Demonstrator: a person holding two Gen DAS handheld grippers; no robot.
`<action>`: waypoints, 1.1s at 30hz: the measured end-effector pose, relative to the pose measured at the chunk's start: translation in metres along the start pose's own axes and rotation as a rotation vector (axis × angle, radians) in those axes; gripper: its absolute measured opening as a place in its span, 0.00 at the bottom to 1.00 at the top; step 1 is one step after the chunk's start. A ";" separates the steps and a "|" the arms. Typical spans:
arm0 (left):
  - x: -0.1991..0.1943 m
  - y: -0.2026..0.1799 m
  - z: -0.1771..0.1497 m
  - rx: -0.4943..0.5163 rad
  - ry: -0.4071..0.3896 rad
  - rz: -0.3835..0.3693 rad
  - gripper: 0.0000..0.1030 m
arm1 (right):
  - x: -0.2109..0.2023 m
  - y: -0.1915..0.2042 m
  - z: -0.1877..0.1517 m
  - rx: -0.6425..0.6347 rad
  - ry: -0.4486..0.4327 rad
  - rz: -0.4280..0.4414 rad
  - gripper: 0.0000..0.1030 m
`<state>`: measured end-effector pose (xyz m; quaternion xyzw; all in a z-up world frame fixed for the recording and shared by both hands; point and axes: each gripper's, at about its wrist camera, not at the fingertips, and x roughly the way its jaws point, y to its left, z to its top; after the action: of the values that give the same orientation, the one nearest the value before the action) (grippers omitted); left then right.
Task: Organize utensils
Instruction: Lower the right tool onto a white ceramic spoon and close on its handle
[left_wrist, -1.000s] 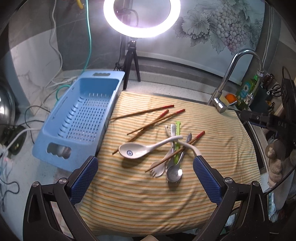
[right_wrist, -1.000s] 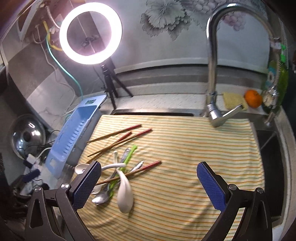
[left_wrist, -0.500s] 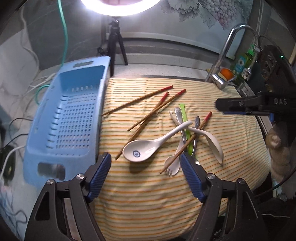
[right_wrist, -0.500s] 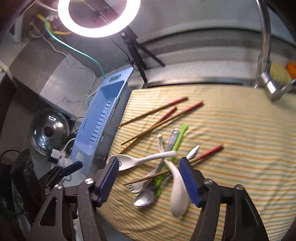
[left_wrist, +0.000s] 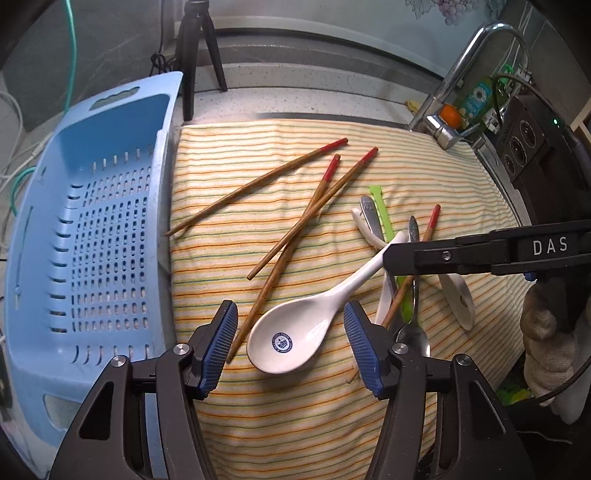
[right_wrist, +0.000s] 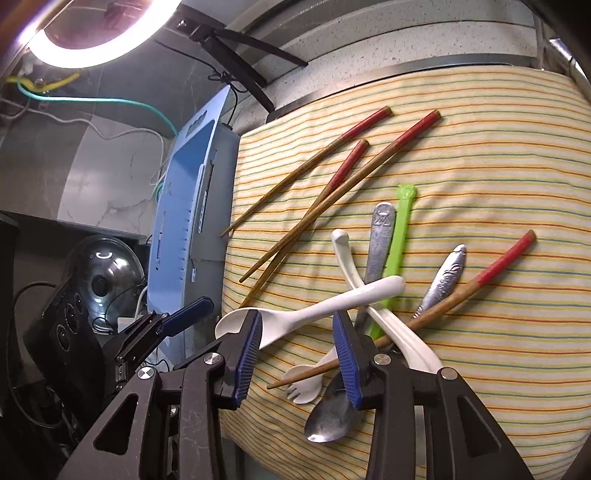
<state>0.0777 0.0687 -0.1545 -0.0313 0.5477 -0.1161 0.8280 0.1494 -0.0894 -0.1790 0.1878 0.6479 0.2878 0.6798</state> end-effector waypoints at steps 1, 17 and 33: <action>0.003 -0.001 0.000 0.006 0.009 0.000 0.57 | 0.003 0.001 0.001 0.002 0.004 -0.006 0.35; 0.021 -0.013 -0.013 0.053 0.056 -0.019 0.56 | 0.027 -0.002 0.012 0.024 0.032 -0.045 0.29; 0.026 -0.019 -0.030 0.131 0.054 0.022 0.43 | 0.048 0.013 0.018 -0.021 0.048 -0.084 0.29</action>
<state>0.0570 0.0467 -0.1862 0.0322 0.5612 -0.1432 0.8146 0.1647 -0.0467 -0.2064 0.1465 0.6683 0.2703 0.6774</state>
